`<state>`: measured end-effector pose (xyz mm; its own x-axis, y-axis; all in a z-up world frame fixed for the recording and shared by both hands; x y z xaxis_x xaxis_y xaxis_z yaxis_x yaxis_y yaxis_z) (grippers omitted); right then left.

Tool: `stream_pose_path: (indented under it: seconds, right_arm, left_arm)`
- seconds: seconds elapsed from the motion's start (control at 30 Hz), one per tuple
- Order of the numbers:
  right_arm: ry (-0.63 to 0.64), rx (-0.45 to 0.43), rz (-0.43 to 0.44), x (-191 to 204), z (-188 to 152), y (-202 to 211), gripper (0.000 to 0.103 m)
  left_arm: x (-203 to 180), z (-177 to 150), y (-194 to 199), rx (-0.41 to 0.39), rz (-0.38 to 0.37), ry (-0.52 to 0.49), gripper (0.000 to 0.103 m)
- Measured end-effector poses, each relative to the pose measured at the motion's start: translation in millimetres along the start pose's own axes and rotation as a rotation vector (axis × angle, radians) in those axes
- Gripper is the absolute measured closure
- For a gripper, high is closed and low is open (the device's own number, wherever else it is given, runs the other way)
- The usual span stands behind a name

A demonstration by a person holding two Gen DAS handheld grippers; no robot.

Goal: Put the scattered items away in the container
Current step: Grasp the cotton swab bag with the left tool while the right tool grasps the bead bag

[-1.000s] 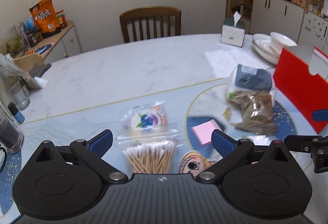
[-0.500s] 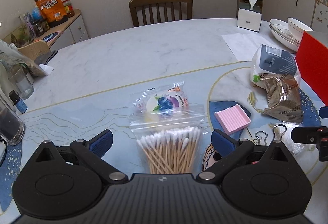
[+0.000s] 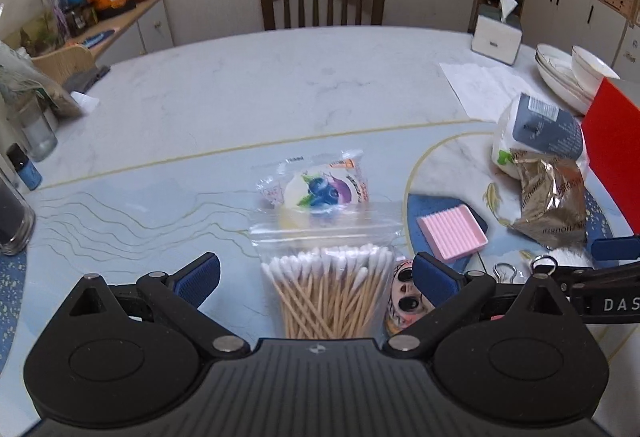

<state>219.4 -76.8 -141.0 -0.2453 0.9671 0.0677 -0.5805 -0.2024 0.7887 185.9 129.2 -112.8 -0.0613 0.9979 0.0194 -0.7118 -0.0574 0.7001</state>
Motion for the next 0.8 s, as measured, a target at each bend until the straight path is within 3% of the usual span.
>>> stream_pose_path:
  seconds: [0.37,0.53,0.6,0.8]
  right_arm:
    - [0.022,0.018,-0.001,-2.6,-5.7,0.9,0.029]
    - [0.051,0.013,-0.007,-3.1,-9.4,2.8,0.032]
    - [0.055,0.011,-0.006,-3.6,-10.4,4.3,0.035]
    - [0.057,0.007,-0.001,-6.0,-13.2,8.9,0.047]
  left_arm:
    - [8.8,-6.2,-2.0,0.014,-0.009,0.038,0.006]
    - [2.5,-10.1,0.2,0.0,-0.024,-0.003,0.02]
    - [-0.4,-10.3,2.0,-0.009,-0.033,-0.017,0.032]
    - [-2.0,-11.6,5.3,-0.012,-0.04,-0.03,0.052]
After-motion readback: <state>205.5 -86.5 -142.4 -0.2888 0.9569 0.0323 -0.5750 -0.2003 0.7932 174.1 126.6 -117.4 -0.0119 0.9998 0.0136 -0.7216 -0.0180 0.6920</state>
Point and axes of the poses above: each gripper's, at about its wrist camera, not at the fingertips, and y roughly against the way its jaws point, x to its left, z to its top, the point moved 4 cm from there along -y, roughly the way its jaws point, and after that the axes turned 6 degrees about -x, right-handed, at the moved point
